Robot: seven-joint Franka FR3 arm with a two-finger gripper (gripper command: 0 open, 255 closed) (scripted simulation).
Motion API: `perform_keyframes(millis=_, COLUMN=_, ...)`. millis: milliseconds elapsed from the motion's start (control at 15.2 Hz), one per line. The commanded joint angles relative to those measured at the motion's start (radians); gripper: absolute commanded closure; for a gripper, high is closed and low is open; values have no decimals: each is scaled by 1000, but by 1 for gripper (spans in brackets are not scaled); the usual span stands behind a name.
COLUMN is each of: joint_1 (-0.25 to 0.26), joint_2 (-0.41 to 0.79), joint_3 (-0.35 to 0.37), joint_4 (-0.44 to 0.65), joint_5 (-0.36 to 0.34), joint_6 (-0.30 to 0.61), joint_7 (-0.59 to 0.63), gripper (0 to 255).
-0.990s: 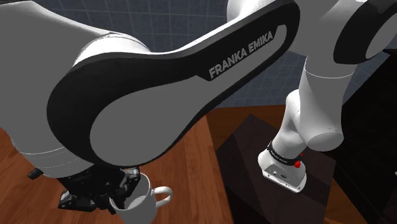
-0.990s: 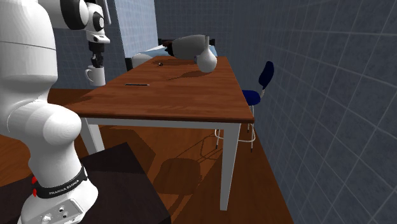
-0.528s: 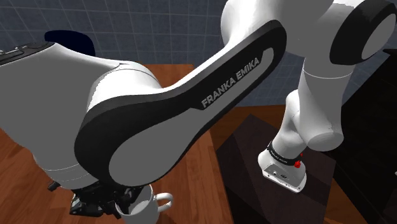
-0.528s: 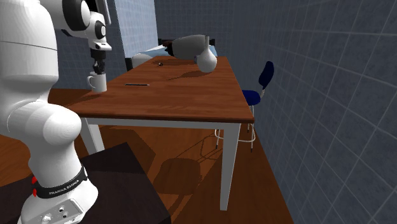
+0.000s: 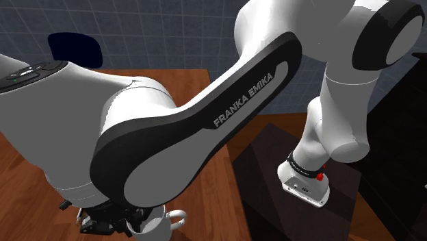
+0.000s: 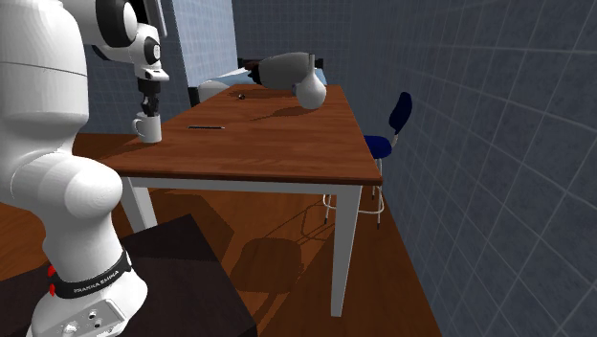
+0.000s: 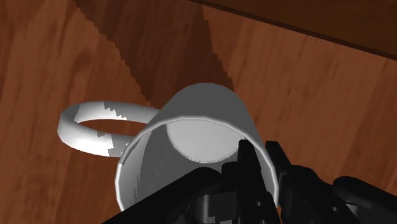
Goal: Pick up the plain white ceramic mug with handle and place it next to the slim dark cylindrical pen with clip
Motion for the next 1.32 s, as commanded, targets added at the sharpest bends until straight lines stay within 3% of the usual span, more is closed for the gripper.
perform_keyframes(millis=0, joint_1=0, joint_2=0, joint_3=0, joint_4=0, joint_5=0, joint_6=0, joint_7=0, gripper=255)
perform_keyframes(millis=66, joint_1=0, joint_2=0, joint_3=0, joint_4=0, joint_5=0, joint_6=0, joint_7=0, gripper=255)
perform_keyframes(millis=132, joint_1=0, joint_2=0, joint_3=0, joint_4=0, joint_5=0, joint_6=0, joint_7=0, gripper=0)
perform_keyframes(millis=462, joint_1=0, joint_2=0, joint_3=0, joint_4=0, joint_5=0, joint_6=0, joint_7=0, gripper=0)
perform_keyframes(millis=726, joint_1=-9, joint_2=-22, joint_3=2, joint_4=100, joint_5=11, joint_6=-120, joint_7=-7, gripper=0)
perform_keyframes(millis=1254, joint_1=-9, joint_2=-22, joint_3=2, joint_4=100, joint_5=11, joint_6=-120, joint_7=-7, gripper=0)
